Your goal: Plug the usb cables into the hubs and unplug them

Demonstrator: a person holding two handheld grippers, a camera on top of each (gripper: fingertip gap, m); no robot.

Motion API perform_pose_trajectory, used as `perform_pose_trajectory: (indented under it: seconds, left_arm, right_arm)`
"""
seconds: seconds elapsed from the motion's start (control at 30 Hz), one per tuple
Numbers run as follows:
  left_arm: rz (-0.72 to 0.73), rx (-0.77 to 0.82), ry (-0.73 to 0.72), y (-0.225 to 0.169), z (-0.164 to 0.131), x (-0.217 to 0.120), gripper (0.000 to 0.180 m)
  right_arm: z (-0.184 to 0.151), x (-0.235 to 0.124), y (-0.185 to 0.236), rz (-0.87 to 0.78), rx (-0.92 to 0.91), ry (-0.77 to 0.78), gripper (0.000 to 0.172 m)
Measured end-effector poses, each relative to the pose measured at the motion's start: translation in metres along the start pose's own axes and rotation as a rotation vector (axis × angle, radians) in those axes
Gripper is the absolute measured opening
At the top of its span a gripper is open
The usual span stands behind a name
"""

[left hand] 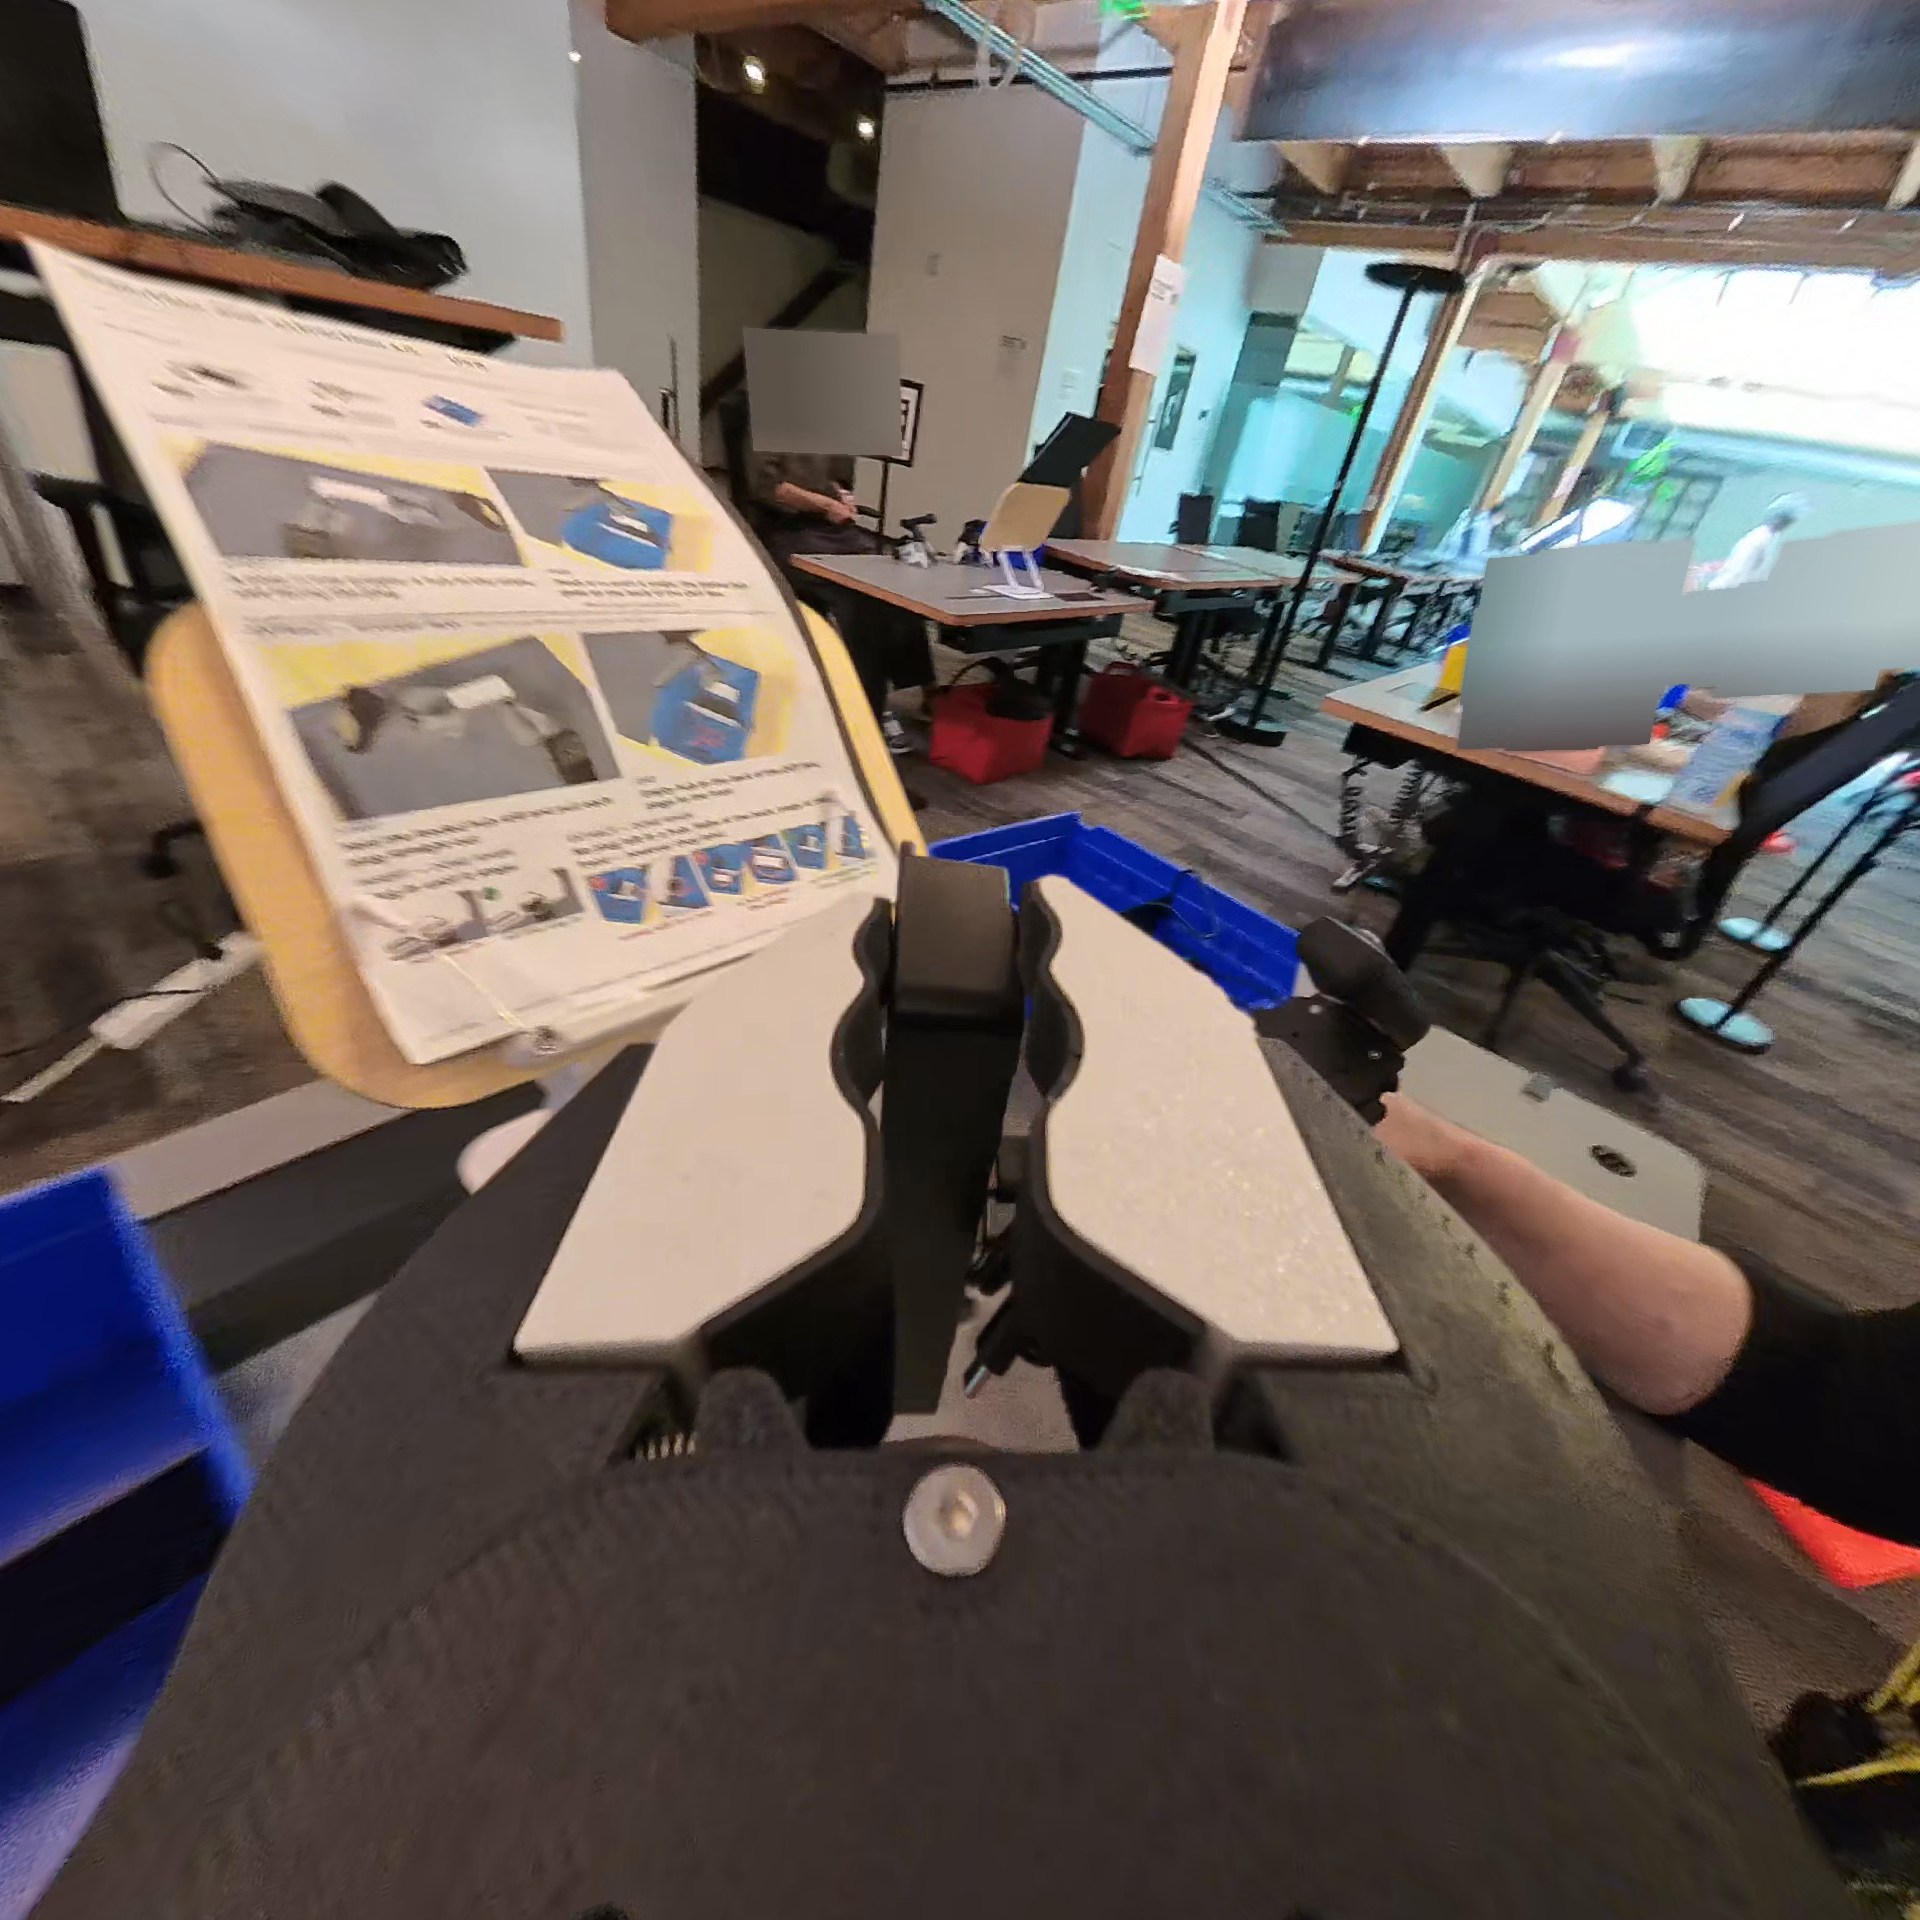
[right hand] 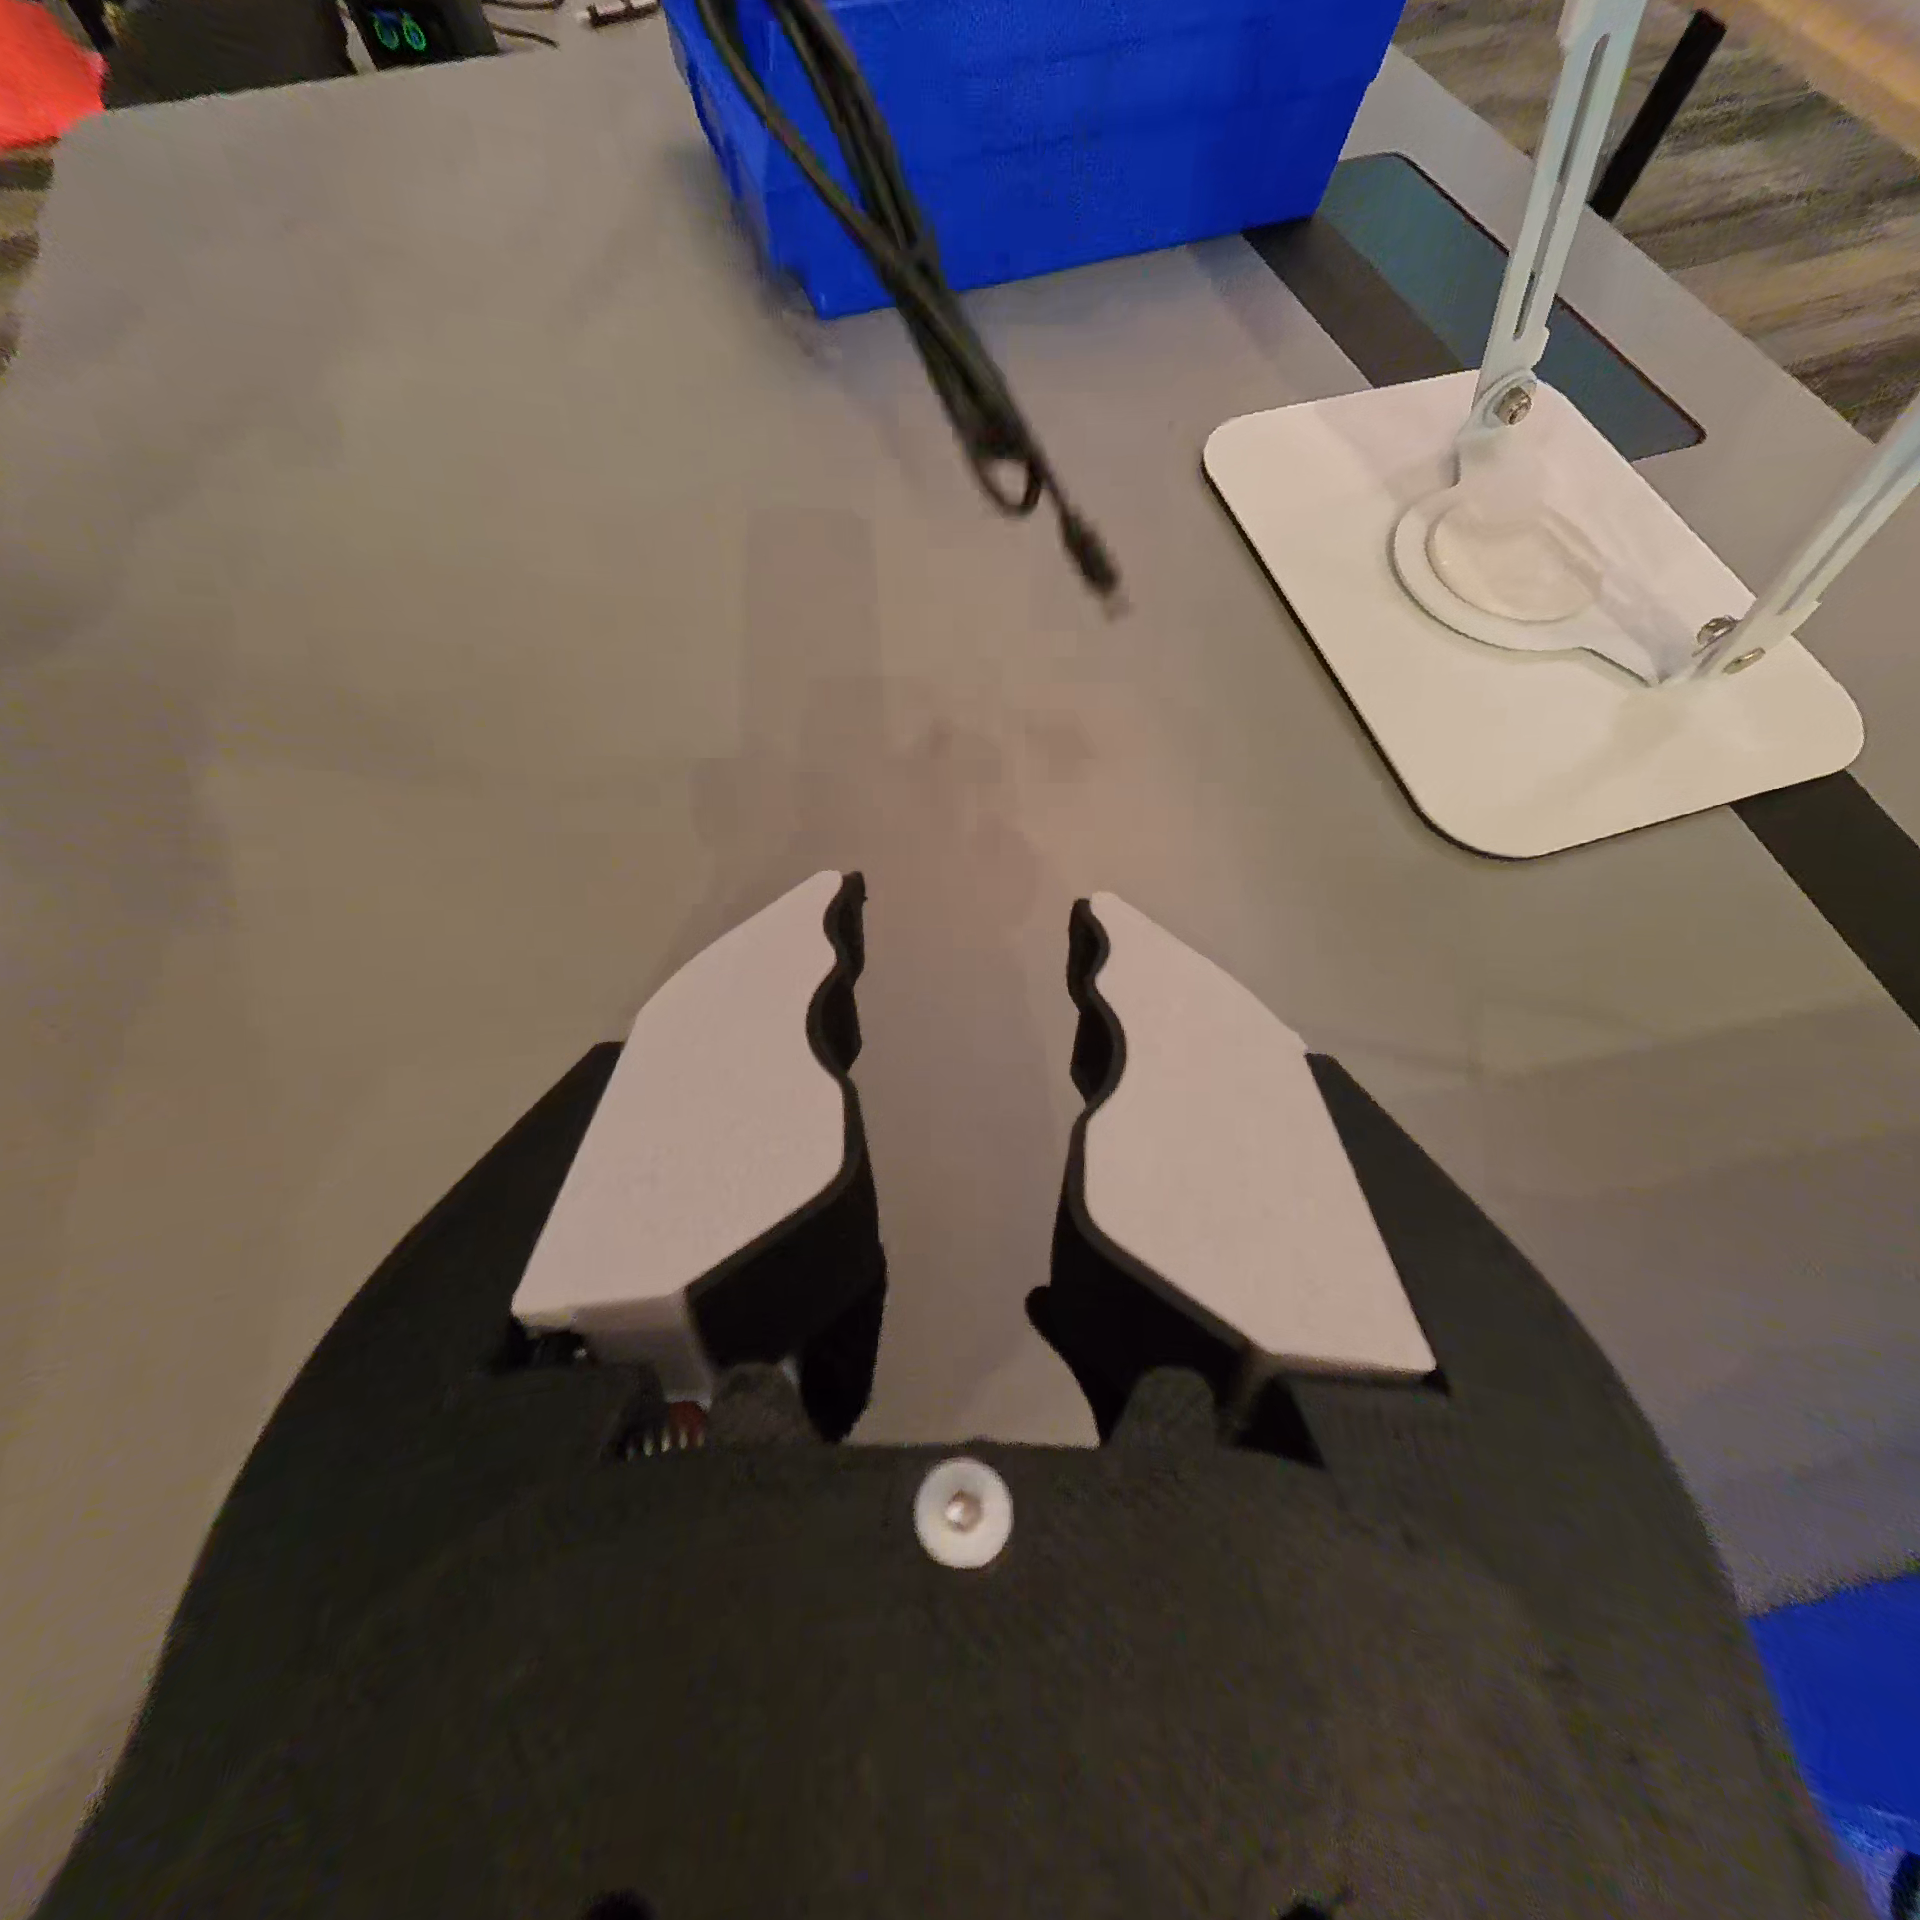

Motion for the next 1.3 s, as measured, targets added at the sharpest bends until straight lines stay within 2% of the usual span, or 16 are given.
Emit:
perform_pose_trajectory:
  seconds: [0.03, 0.13, 0.27, 0.37, 0.43, 0.7, 0.9, 1.1, 1.3]
  left_arm:
    - [-0.037, -0.05, -0.001, 0.0, -0.009, 0.009, 0.023]
    - [-0.085, -0.19, 0.015, 0.003, -0.05, 0.037, 0.023]
    - [-0.095, -0.325, 0.087, 0.013, -0.129, 0.07, 0.023]
    - [-0.113, -0.418, 0.102, 0.025, -0.178, 0.082, 0.023]
    - [-0.136, -0.51, 0.013, 0.035, -0.189, 0.077, 0.024]
    - [-0.027, -0.599, 0.011, 0.064, -0.21, 0.056, 0.023]
    - [0.025, -0.704, 0.063, 0.074, -0.235, 0.041, 0.023]
    - [0.042, -0.713, 0.124, 0.065, -0.25, 0.04, 0.023]
    - [0.055, -0.718, 0.193, 0.057, -0.261, 0.043, 0.023]
  right_arm:
    - [0.001, -0.003, 0.0, 0.0, 0.002, -0.017, 0.038]
    - [0.005, -0.011, -0.001, 0.002, 0.018, -0.063, 0.039]
    - [0.003, -0.017, -0.004, -0.012, 0.035, -0.07, 0.039]
    - [-0.001, -0.013, -0.005, -0.008, 0.045, -0.043, 0.038]
    - [-0.002, -0.008, -0.003, 0.012, 0.045, -0.026, 0.039]
    - [0.002, 0.038, 0.025, 0.085, 0.001, 0.076, 0.05]
    - [0.01, 0.066, 0.046, 0.095, -0.053, 0.12, 0.052]
    - [0.018, 0.08, 0.056, 0.09, -0.069, 0.117, 0.058]
    - [0.021, 0.084, 0.059, 0.098, -0.062, 0.099, 0.056]
Point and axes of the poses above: each gripper's, where its closed fingertips meet, x out along the fingers, z out of its top, y = z × x across the jaws, the point moved 9 cm from there along -x, back along the fingers, and after that the axes turned 1 degree about y, right-handed, at the moved point
